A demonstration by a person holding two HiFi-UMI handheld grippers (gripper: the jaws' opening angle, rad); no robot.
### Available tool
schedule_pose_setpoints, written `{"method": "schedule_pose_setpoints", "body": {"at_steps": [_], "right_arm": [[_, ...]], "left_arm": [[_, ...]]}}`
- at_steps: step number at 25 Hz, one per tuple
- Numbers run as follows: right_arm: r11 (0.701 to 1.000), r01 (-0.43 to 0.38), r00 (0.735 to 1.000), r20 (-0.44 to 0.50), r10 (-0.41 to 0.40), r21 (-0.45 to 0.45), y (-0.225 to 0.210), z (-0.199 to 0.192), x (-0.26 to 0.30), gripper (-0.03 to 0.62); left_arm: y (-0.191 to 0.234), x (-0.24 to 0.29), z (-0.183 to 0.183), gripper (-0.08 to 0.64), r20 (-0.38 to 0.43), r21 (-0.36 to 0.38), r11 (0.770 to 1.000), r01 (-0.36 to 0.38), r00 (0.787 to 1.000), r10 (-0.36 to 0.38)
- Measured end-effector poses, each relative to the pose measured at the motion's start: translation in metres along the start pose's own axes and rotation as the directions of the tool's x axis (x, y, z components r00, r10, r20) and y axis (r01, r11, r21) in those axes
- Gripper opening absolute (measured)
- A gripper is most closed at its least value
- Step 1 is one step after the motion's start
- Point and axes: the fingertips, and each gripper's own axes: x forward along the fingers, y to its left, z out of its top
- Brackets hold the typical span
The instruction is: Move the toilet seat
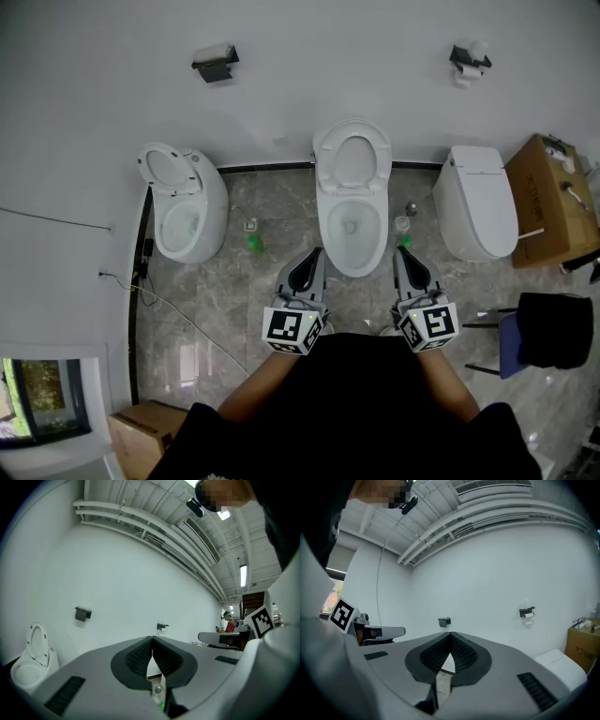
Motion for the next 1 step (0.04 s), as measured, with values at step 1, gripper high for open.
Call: {"method": "schedule_pose_setpoints", "body": {"at_steps": [1], "right_arm": [[1.000,-0.006,1.000,0.003,0.006,-0.003,0.0007,-0.0002,0.0014,0.031]], "left_arm": [[0.0015,0.0009,0.0006,0.017,0.002,0.000,1.000,0.000,1.000,0.000]]}}
